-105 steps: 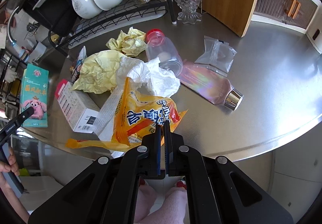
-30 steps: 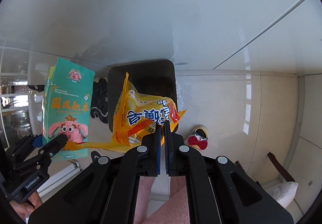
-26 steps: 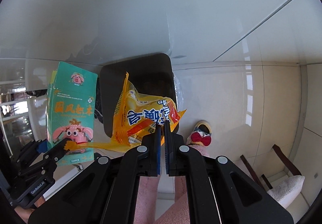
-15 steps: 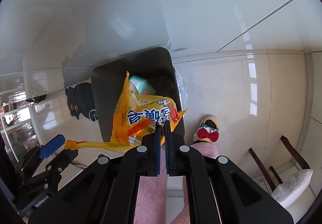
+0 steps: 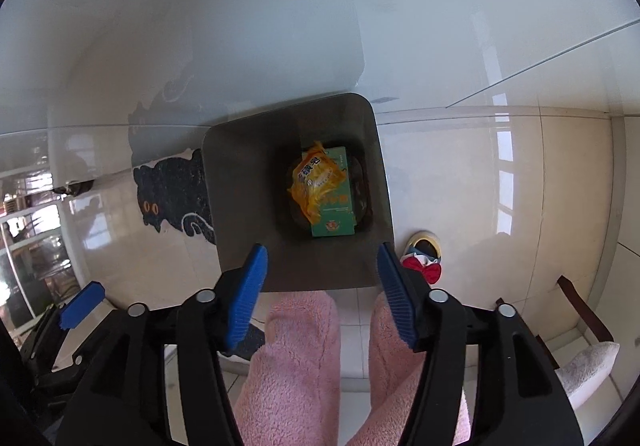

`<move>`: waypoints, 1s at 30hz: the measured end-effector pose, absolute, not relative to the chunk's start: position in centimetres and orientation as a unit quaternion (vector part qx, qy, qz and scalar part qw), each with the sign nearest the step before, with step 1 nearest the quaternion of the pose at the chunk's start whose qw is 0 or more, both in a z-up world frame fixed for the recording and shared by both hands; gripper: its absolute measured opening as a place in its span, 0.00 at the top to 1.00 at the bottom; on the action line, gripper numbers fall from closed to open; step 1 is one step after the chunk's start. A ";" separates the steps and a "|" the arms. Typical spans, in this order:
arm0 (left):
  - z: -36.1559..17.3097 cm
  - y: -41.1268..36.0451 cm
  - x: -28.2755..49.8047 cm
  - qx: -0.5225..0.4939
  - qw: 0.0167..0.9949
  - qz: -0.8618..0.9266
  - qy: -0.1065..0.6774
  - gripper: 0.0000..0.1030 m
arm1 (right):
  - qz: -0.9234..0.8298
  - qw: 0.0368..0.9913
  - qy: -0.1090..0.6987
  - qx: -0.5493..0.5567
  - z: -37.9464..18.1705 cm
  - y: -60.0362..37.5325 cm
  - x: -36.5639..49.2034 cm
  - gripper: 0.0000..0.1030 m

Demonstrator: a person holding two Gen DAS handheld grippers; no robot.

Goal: Collect trash
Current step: 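Raise both tools back toward the counter, then grasp the white-and-red medicine box with the left tool while the right tool grasps the white tissue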

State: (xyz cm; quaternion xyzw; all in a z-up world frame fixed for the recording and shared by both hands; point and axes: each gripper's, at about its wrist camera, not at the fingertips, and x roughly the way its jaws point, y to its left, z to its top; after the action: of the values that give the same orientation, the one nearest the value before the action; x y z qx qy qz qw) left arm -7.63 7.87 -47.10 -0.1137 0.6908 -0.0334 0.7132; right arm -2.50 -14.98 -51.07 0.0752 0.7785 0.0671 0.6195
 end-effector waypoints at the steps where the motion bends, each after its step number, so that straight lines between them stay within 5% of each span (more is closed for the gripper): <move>1: -46.6 8.1 -7.7 -0.116 0.716 -0.032 0.688 0.30 | 0.068 0.626 0.774 0.070 -50.3 -15.1 -2.6 0.18; 4: -44.1 8.2 -7.7 -0.124 0.729 -0.032 0.673 0.20 | 0.075 0.649 0.755 0.061 -46.9 -16.0 -3.5 0.06; 10: -36.7 7.3 -7.6 -0.127 0.768 -0.042 0.626 0.09 | 0.111 0.697 0.705 0.069 -37.4 -18.6 -5.1 0.03; 19: -24.1 6.0 -7.2 -0.091 0.835 -0.050 0.541 0.09 | 0.138 0.811 0.566 0.058 -20.4 -22.1 -4.7 0.03; 24: -18.9 6.4 -5.2 -0.106 0.857 -0.046 0.502 0.09 | 0.137 0.840 0.516 0.096 -16.1 -23.3 -1.6 0.03; 27: -16.6 6.2 -3.6 -0.119 0.865 -0.051 0.486 0.09 | 0.137 0.843 0.508 0.113 -15.8 -23.3 0.4 0.06; 30: -15.1 5.6 -1.5 -0.119 0.871 -0.049 0.475 0.09 | 0.144 0.837 0.516 0.109 -16.2 -22.7 2.2 0.23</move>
State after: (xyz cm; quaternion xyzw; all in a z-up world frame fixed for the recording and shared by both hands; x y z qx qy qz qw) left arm -1.54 5.64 -15.08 -0.1190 0.4746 -0.0489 0.8707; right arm 2.16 -22.75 -16.18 0.1091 0.5164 0.1437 0.8371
